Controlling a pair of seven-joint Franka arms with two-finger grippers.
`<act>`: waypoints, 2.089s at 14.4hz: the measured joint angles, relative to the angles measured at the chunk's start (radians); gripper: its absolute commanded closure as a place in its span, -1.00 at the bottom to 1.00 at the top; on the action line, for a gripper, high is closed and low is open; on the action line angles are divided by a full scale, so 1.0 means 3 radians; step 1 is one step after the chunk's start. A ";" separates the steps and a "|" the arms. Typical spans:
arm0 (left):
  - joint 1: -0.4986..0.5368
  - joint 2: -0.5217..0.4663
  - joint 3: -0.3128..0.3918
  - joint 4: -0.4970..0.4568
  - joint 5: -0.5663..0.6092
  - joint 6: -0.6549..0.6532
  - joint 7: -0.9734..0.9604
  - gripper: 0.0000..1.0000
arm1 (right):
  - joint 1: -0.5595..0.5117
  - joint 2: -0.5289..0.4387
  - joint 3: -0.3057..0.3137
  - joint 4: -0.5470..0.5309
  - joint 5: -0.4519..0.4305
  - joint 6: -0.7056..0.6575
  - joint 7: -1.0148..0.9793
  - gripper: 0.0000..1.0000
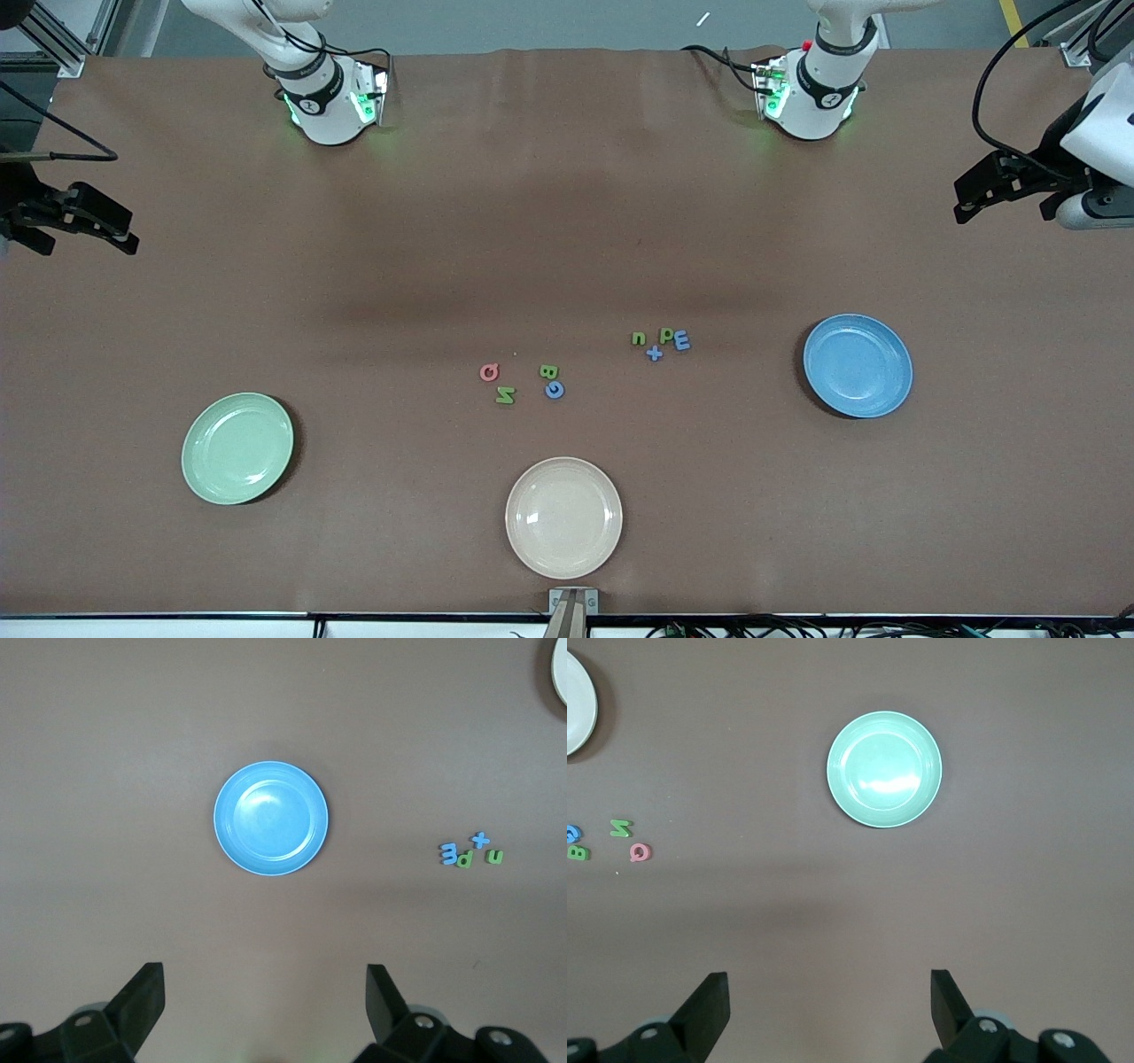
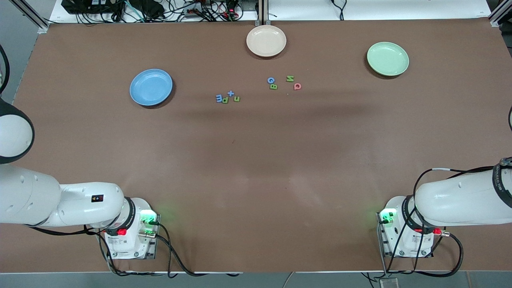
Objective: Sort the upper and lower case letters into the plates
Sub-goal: 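Reach the right gripper to the pink Q while the left gripper reaches the blue e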
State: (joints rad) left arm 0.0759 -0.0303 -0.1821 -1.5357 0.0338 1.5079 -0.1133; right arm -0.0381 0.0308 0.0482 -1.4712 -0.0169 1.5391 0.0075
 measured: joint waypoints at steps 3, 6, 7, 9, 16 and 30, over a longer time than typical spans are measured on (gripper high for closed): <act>0.0000 0.0000 0.0002 0.0002 0.0000 -0.0006 0.0000 -1.00 | -0.0001 0.0000 0.0000 0.0002 0.0000 0.0000 0.0000 -1.00; 0.0002 0.0015 0.0006 0.0013 0.0000 -0.0007 0.0002 -1.00 | -0.0001 0.0000 0.0000 0.0002 0.0000 0.0000 0.0000 -1.00; -0.0002 0.0047 0.0003 0.0016 0.0000 -0.0007 0.0002 -1.00 | -0.0001 0.0000 0.0000 0.0002 0.0000 0.0000 0.0000 -1.00; -0.0031 0.0201 -0.0030 0.0014 -0.0027 -0.0004 0.0002 -1.00 | -0.0002 0.0000 0.0000 0.0003 0.0000 0.0000 0.0001 -1.00; -0.0569 0.1143 -0.0127 -0.0189 -0.0070 0.0877 -0.0951 -1.00 | 0.0144 0.0255 0.0058 -0.0043 0.0011 0.0146 0.0003 -1.00; -0.1161 0.2113 -0.0129 -0.1025 0.0140 0.2934 -0.2048 -0.46 | 0.1520 0.2114 0.0094 -0.0167 0.0017 0.2119 0.1641 -1.00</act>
State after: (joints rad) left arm -0.2723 0.6035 -0.2207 -1.8432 0.0758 2.3880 -0.7276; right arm 0.4178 0.6649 0.0762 -1.5214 -0.0118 2.1747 0.4998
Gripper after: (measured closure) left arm 0.220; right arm 0.000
